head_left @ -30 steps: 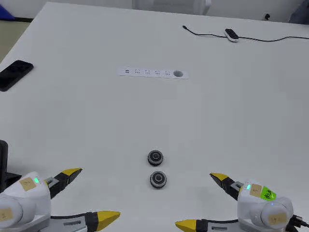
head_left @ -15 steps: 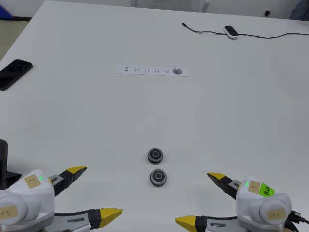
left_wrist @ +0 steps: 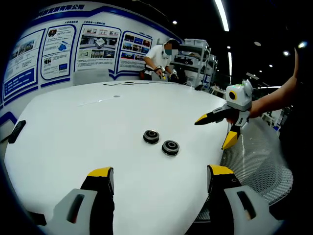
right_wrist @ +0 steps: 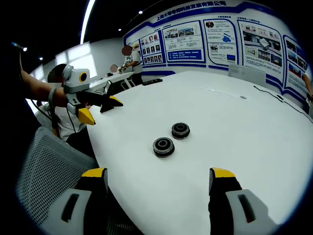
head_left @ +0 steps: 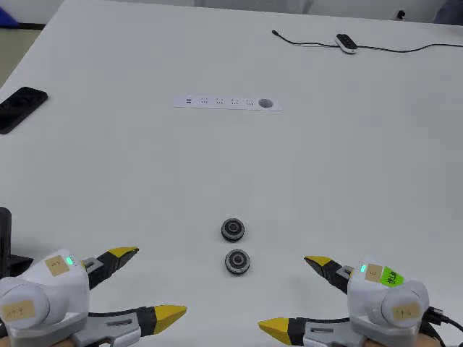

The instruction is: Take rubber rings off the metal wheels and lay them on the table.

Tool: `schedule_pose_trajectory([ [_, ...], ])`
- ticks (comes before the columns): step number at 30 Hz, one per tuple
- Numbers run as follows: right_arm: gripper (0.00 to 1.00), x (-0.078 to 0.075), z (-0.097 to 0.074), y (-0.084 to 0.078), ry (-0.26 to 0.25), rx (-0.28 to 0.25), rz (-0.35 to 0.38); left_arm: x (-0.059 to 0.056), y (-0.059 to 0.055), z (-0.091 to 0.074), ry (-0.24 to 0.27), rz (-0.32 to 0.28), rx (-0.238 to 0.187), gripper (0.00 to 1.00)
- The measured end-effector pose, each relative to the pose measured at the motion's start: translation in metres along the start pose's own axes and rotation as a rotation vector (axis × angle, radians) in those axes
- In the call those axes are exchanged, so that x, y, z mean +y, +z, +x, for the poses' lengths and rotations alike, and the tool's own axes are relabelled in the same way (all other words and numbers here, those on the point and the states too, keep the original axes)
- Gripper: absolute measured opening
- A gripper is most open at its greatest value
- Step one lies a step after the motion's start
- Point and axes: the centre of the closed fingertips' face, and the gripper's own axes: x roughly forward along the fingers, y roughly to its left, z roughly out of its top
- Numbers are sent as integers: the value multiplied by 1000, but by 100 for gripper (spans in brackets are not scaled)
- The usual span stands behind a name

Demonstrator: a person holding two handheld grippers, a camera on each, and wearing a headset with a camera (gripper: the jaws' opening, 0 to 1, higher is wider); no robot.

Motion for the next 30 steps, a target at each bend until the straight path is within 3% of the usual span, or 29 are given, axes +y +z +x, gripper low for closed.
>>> schedule_pose_trajectory([
  [30, 81, 4, 16, 5, 36, 12, -3, -8, 8, 19, -49, 24, 14, 66],
])
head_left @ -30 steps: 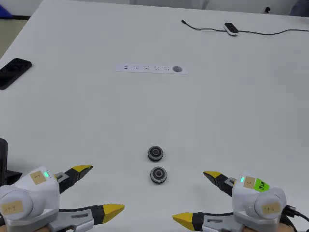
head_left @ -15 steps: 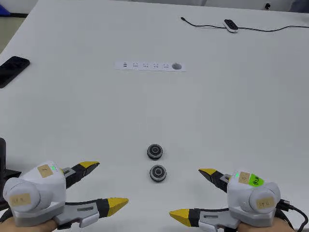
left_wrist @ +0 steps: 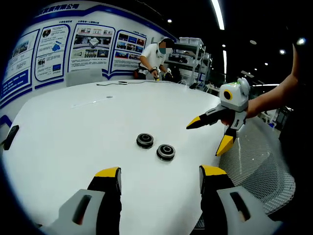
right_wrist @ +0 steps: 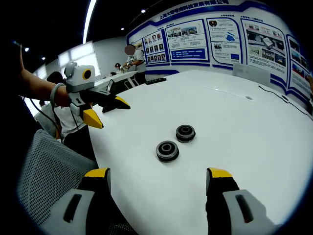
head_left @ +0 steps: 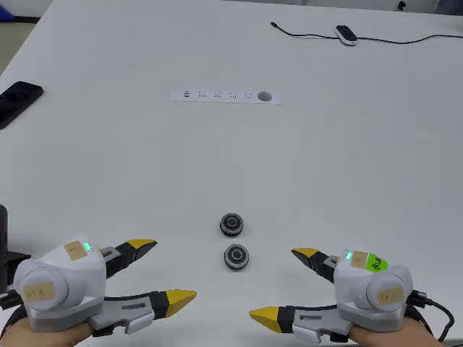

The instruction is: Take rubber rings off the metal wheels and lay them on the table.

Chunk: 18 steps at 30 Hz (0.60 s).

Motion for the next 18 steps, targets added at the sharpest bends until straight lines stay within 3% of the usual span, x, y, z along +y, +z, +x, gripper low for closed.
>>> schedule_pose_trajectory([
  [18, 77, 1, 4, 2, 12, 5, 9, -6, 4, 13, -37, 40, 24, 60],
])
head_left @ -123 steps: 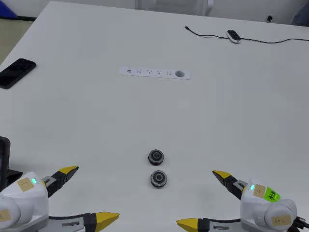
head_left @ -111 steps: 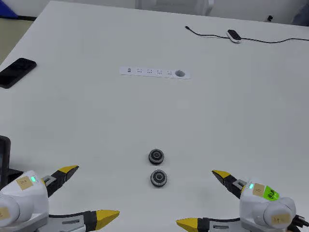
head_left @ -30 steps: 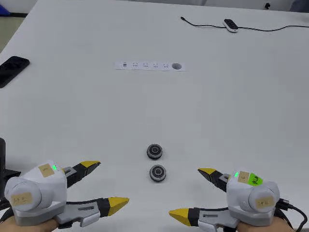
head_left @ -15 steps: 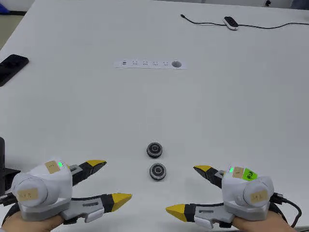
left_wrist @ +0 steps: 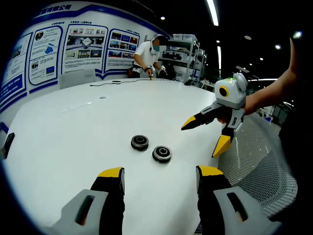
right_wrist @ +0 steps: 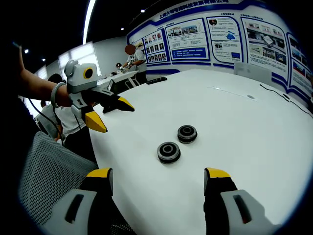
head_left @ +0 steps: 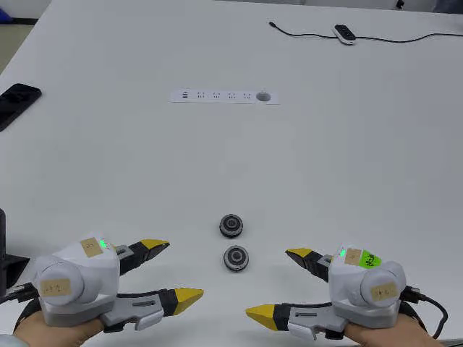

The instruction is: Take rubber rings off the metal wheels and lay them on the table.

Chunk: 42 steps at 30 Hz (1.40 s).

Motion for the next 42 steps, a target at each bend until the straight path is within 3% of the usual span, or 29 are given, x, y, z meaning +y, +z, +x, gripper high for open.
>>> schedule_pose_trajectory([
  [42, 68, 7, 10, -1, 31, 4, 44, -12, 12, 37, -74, 118, 57, 46],
])
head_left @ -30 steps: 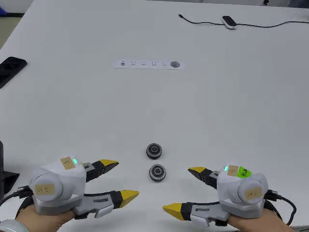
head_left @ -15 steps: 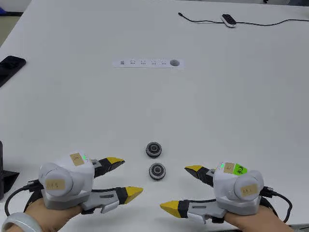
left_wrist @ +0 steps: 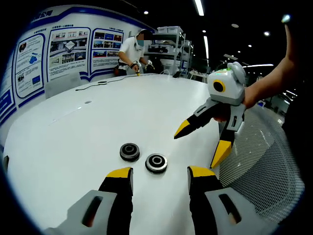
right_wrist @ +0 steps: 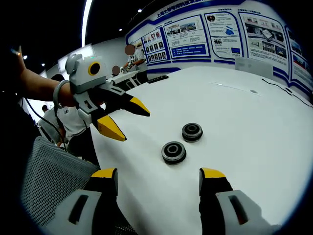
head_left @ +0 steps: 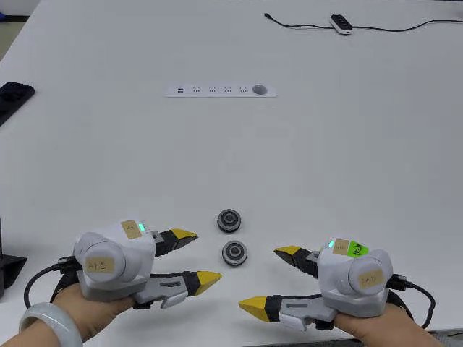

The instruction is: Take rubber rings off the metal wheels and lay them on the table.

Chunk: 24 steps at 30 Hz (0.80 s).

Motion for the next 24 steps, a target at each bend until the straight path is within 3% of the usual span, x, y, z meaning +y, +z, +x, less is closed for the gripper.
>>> schedule_pose_trajectory([
  [24, 53, -7, 5, 3, 7, -18, 99, -1, 1, 21, -39, 53, 47, 39],
])
